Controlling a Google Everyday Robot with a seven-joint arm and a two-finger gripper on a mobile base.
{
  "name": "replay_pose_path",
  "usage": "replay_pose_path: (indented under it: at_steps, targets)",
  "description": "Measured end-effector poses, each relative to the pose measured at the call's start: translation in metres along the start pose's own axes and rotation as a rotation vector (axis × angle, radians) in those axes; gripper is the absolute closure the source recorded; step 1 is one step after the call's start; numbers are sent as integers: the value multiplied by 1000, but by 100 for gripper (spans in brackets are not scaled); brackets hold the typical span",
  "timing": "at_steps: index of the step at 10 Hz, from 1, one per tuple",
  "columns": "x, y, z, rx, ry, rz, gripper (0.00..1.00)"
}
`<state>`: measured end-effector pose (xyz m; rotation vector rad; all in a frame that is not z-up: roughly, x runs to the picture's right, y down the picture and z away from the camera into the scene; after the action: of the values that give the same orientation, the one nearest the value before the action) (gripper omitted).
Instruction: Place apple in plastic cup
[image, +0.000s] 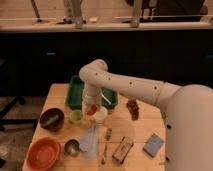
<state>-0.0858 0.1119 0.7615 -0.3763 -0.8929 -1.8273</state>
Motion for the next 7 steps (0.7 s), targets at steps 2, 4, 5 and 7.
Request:
replay_pose_path:
  at_steps: [2, 4, 5, 7]
  targets:
    - [10, -27, -8, 1, 5, -49, 100]
    - [16, -50, -11, 2, 5, -85, 100]
    - [17, -56, -8, 4, 1, -80, 100]
    - [19, -62, 14, 9, -9, -14, 100]
